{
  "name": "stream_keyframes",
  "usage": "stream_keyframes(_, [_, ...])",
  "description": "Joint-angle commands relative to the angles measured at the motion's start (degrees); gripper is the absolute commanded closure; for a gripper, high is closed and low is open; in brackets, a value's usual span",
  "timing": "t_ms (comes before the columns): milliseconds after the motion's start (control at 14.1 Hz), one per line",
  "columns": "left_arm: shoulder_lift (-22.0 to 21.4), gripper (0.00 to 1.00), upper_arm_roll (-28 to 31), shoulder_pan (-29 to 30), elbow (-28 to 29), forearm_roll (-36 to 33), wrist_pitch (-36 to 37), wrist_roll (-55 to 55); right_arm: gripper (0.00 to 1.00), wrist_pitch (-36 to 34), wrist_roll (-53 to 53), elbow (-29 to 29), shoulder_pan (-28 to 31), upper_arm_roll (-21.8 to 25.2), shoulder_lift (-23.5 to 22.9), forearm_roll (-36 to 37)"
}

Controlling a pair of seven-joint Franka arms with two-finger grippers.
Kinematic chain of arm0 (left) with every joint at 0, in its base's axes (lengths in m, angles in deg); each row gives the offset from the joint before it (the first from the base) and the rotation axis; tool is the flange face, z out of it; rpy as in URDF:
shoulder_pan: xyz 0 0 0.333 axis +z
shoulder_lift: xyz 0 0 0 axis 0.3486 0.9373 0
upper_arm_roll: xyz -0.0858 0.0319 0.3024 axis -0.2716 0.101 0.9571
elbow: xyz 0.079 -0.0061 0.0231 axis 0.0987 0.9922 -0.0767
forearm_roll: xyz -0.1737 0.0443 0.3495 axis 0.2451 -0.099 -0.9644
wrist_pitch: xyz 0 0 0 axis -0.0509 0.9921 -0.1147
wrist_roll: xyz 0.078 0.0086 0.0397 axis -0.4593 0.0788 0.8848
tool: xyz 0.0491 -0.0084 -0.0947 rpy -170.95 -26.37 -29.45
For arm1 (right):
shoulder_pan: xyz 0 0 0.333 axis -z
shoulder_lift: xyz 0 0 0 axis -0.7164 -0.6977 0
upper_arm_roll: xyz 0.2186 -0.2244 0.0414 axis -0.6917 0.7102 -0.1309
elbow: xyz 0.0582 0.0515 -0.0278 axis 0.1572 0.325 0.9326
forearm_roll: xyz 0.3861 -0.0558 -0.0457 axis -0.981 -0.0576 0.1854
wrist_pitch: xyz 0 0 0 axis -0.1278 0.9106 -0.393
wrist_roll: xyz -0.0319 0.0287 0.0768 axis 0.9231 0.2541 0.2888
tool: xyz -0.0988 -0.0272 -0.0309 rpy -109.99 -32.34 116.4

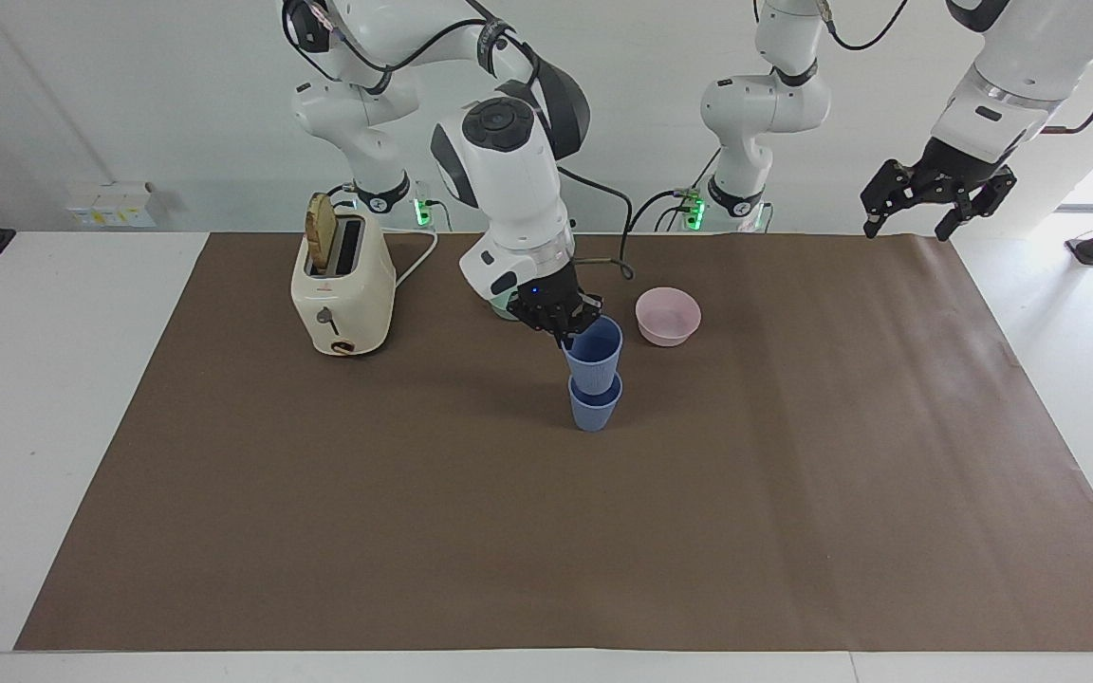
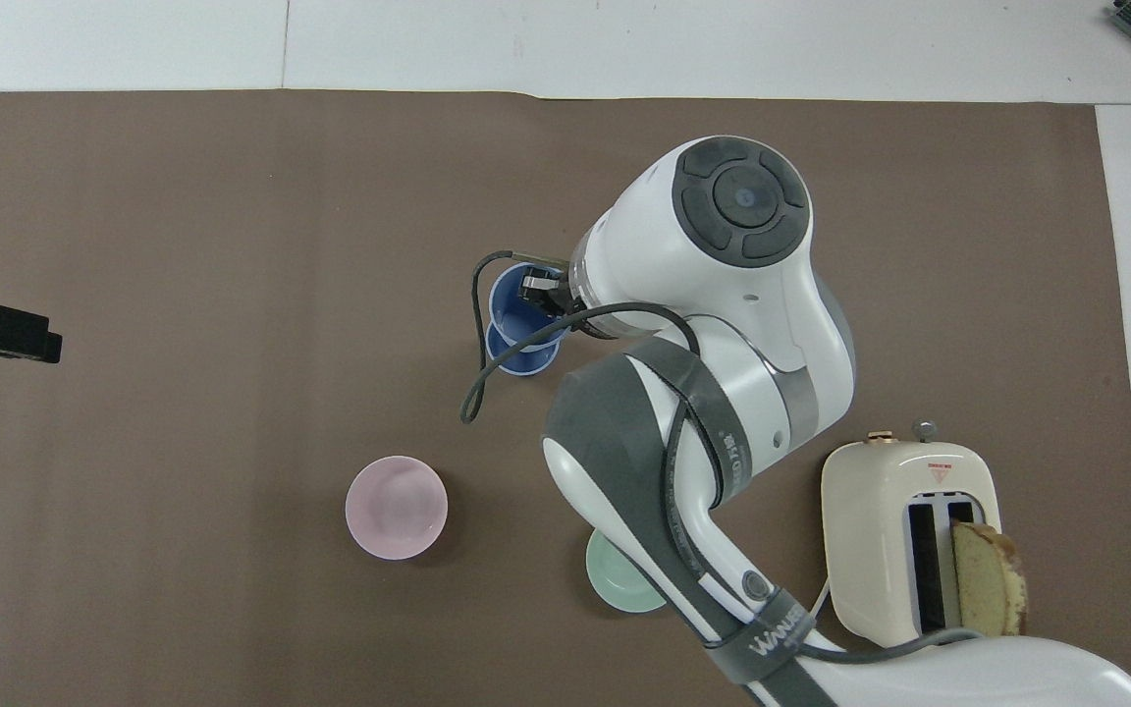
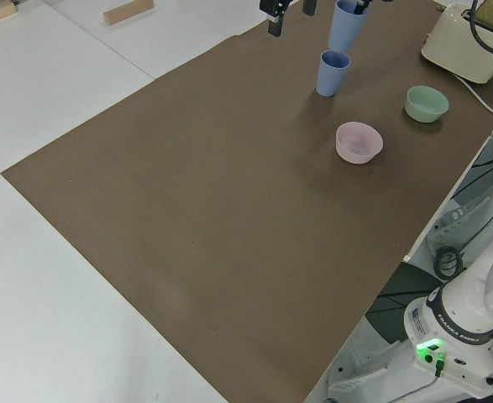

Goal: Stack blue cups with both arms
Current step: 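Lower the held cup into the centered blue cup with the right gripper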

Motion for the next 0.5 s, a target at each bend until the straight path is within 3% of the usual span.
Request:
stream_keyframes(0, [-1.29,0.0,-0.11,0.38,1.01,0.35,0.65,0.3,1.0,1.06,0.15,2.53,0.09,-0.24,0.09,-1.2])
stream_keyframes(425, [-1.29,0.0,-0.11,0.38,1.01,0.35,0.74,0.3,1.0,1.15,0.23,2.97,-0.62,-0.24,-0.43,-1.2])
